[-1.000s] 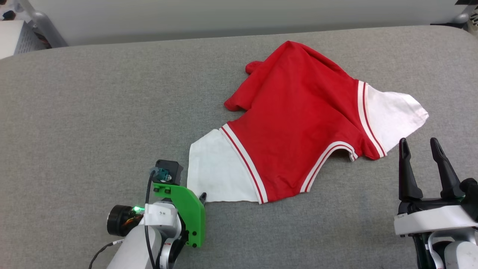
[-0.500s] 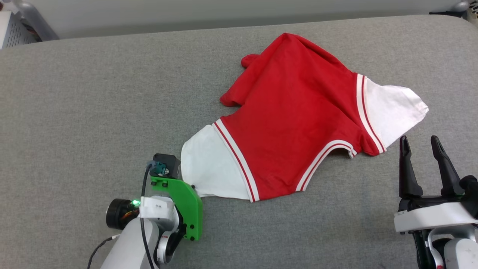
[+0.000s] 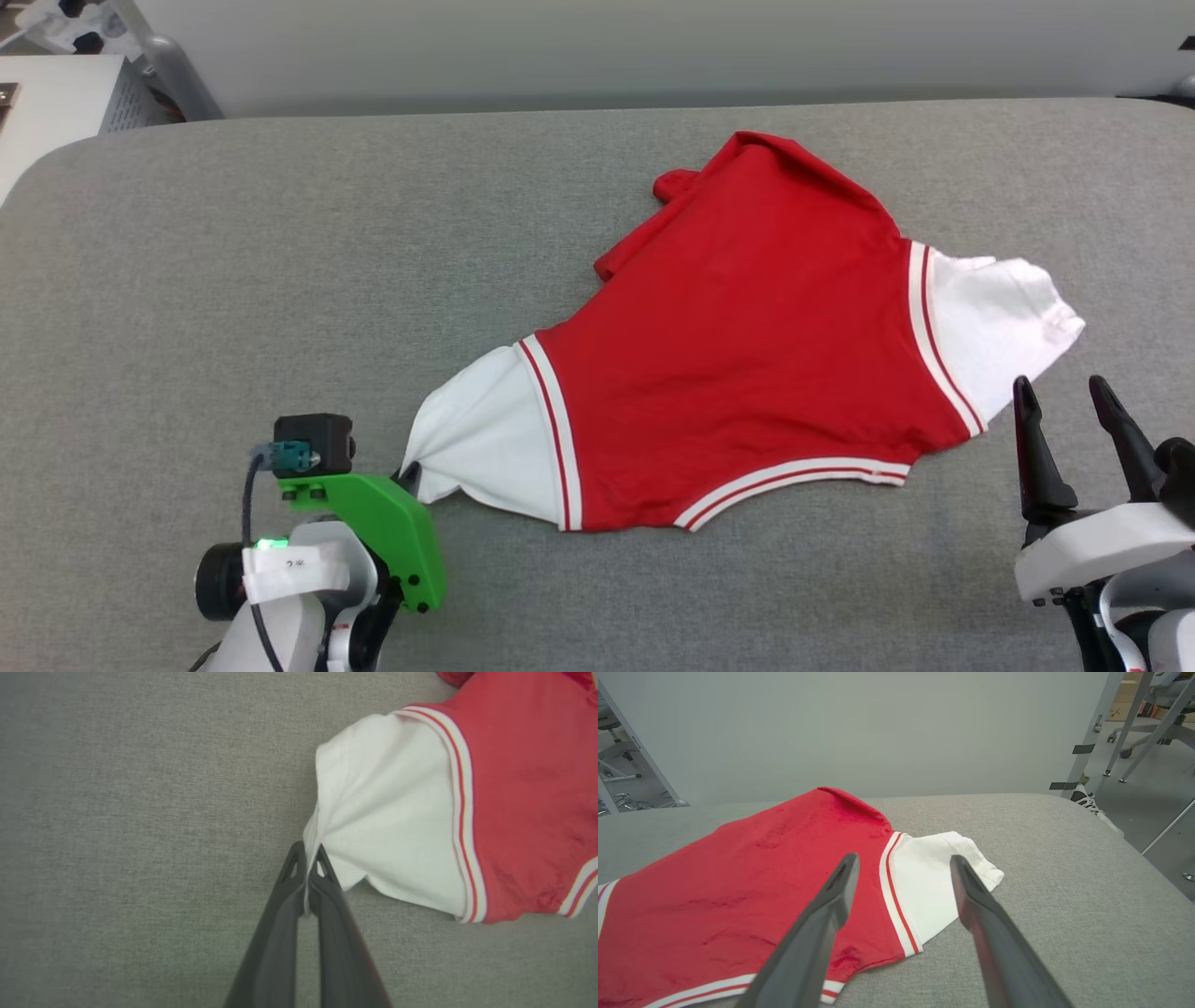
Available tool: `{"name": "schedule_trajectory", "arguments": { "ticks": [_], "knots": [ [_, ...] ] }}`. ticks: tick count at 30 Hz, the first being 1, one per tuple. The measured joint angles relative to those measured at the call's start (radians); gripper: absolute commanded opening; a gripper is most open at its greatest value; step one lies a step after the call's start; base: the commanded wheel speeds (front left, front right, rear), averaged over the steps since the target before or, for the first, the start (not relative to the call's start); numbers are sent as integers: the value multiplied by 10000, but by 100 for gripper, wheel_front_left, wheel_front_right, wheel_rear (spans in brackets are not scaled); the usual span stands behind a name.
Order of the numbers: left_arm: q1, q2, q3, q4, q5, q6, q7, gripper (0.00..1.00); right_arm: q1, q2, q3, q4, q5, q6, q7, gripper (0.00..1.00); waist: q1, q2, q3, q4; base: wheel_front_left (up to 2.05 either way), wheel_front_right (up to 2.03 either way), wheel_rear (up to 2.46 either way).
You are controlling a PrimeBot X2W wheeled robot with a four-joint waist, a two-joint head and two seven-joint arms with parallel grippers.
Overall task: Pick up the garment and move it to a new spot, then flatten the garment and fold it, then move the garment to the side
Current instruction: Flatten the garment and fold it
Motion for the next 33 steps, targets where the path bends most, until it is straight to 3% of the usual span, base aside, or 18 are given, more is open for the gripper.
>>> {"name": "schedule_trajectory", "arguments": {
  "ticks": [5, 9, 20, 25, 33],
  "knots": [
    [405, 249, 372, -882, -134, 267, 38, 0, 117, -261, -238, -79, 19, 0, 1657, 100, 0, 0, -128, 333, 0, 0, 0],
    [605, 320, 554, -1549, -341, 401, 232, 0, 89, -514, -456, -291, 84, 0, 3595, 100, 0, 0, -145, 583, 0, 0, 0],
    [890, 625, 389, -2493, -617, 165, 953, 0, -1961, -1597, -752, 25, 508, 2, 9478, 100, 0, 0, 472, 912, 0, 0, 0],
    [886, 631, 278, -2865, -627, 165, 1141, 0, -3051, -2128, -727, 671, 566, 2, 10663, 100, 0, 0, 830, 1110, 0, 0, 0],
    [696, 625, 54, -2957, -633, 65, 1133, 0, -4145, -2686, -571, 2253, 435, 2, 10974, 100, 1, 0, 1419, 1514, 0, 0, 0]
  ]
}}
